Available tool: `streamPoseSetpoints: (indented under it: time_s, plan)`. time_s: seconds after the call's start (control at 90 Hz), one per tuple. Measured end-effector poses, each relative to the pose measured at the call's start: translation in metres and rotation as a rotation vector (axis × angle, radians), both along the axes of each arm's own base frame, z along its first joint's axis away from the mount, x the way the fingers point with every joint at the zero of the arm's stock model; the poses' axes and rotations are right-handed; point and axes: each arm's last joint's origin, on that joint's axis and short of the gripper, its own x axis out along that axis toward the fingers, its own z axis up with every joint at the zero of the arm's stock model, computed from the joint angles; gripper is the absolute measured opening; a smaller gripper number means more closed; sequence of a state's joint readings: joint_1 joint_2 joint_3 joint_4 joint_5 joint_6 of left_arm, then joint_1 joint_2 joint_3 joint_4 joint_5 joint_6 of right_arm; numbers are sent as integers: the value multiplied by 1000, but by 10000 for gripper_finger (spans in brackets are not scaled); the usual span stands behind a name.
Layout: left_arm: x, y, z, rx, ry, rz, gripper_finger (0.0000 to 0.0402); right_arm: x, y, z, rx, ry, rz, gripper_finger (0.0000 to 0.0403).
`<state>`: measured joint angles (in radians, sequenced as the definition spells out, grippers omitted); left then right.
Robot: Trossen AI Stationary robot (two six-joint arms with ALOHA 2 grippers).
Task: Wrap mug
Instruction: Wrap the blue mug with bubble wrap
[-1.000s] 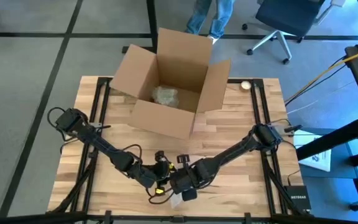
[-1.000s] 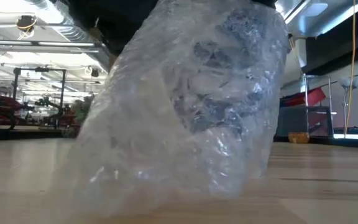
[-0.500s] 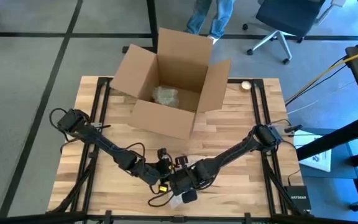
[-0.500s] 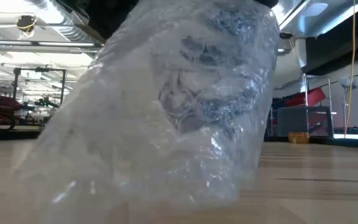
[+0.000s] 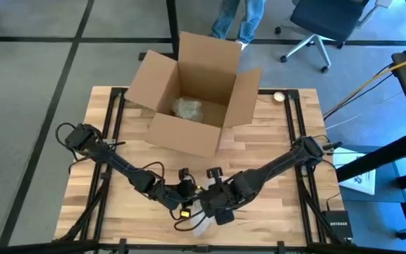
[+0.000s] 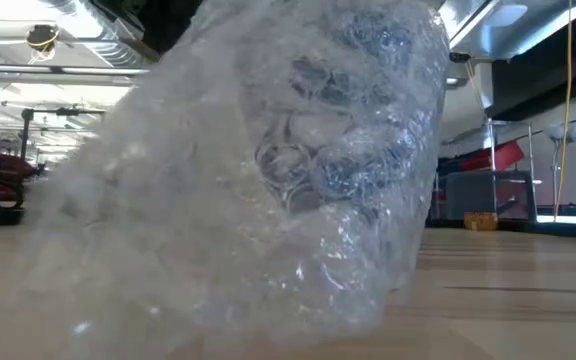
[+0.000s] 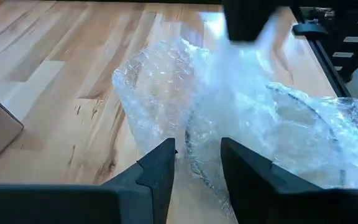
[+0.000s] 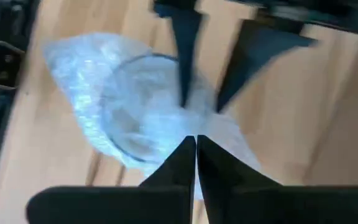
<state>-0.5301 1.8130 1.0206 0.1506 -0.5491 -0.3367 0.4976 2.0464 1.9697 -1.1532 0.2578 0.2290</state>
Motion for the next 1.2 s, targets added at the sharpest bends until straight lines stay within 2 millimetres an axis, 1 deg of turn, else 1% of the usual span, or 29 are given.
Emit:
streamPoseSetpoints:
  time_s: [0.056,0.089,0.178,0.244,0.344,0.422,0.478,0.544,0.644,0.689,0.733,0.8,0.844,0.878,0.967,1.044,1.078,1.133,1.2]
  plan:
    - [0,0,0,-1,-1,0,115,0,0,-1,-15,-12,-13,1]
    - [0,0,0,0,0,0,115,1,-1,-5,-17,-9,-15,1]
    - [0,0,0,-2,1,-3,115,8,5,-27,40,-14,0,1]
    - [0,0,0,-1,0,-1,115,12,9,-51,95,7,19,1]
    - [0,0,0,-1,-1,-4,115,17,13,-81,133,-9,17,1]
    - [0,0,0,3,-2,-6,115,20,12,-97,134,-25,13,0]
    - [0,0,0,1,-2,-4,115,20,10,-102,143,-13,13,0]
    - [0,0,0,0,-1,-5,115,20,10,-99,142,-11,13,0]
    - [0,0,0,0,-2,-4,115,19,10,-82,126,5,35,1]
    - [0,0,-1,0,-1,-5,115,20,11,-68,131,-14,43,1]
    - [0,0,-1,1,0,-4,115,19,11,-49,144,-47,53,1]
    - [0,0,-1,3,-2,-3,115,13,11,-21,159,-84,62,1]
    - [0,0,-1,1,-1,-4,115,9,11,-9,160,-93,65,1]
    - [0,0,-1,0,0,-5,115,4,12,-4,156,-87,61,1]
    - [0,-1,-1,1,-1,-6,115,-11,12,0,108,-43,24,1]
    - [-1,-2,-1,1,-2,-8,115,-29,9,4,36,-14,-54,1]
    - [-1,-2,-1,1,-3,-7,115,-36,7,2,1,7,-90,1]
    - [-1,-2,-1,1,-5,-7,115,-45,6,-11,-56,56,-141,1]
    - [0,-2,0,-2,-10,-7,115,-50,5,-39,-111,109,-189,1]
